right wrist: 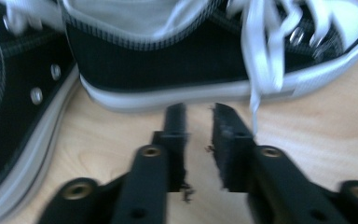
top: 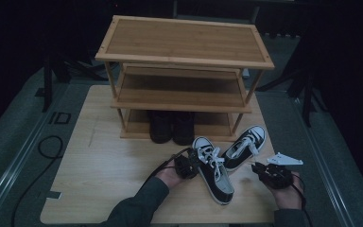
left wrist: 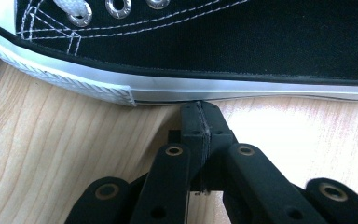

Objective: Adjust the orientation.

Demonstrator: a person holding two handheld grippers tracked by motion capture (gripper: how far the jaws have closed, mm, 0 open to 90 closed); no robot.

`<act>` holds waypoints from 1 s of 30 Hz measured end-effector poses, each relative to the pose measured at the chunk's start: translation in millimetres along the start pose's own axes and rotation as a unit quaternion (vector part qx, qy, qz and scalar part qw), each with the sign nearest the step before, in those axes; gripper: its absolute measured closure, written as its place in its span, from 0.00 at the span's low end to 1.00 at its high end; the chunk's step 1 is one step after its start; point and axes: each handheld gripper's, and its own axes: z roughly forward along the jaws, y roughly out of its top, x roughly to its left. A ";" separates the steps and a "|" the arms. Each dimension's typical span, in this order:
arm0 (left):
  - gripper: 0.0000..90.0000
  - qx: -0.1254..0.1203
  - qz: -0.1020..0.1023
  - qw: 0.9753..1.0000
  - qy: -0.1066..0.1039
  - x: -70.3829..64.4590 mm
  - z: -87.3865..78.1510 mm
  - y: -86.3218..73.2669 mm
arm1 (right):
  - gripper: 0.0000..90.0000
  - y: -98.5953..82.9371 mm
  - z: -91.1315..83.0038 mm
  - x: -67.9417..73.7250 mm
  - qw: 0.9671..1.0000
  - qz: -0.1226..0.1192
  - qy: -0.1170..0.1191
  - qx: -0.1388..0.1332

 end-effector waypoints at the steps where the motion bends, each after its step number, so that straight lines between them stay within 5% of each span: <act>1: 1.00 0.000 0.002 1.000 0.001 -0.2 0.1 0.5 | 0.94 4.5 -1.1 0.2 1.000 0.000 0.002 -0.003; 9: 0.99 -0.008 0.000 1.000 -0.008 -0.2 1.7 0.8 | 1.00 47.8 9.4 14.0 1.000 -0.025 0.013 -0.011; 13: 0.97 -0.012 -0.001 1.000 -0.008 0.8 1.6 -0.8 | 1.00 62.9 27.2 20.6 0.999 -0.037 0.018 0.011; 21: 0.97 -0.015 -0.004 1.000 0.000 2.2 1.0 -2.9 | 1.00 63.7 56.1 21.7 0.997 -0.040 0.018 0.067; 30: 0.96 -0.018 -0.009 1.000 0.001 2.1 0.6 -4.7 | 1.00 59.6 48.8 20.7 0.993 -0.060 -0.023 0.098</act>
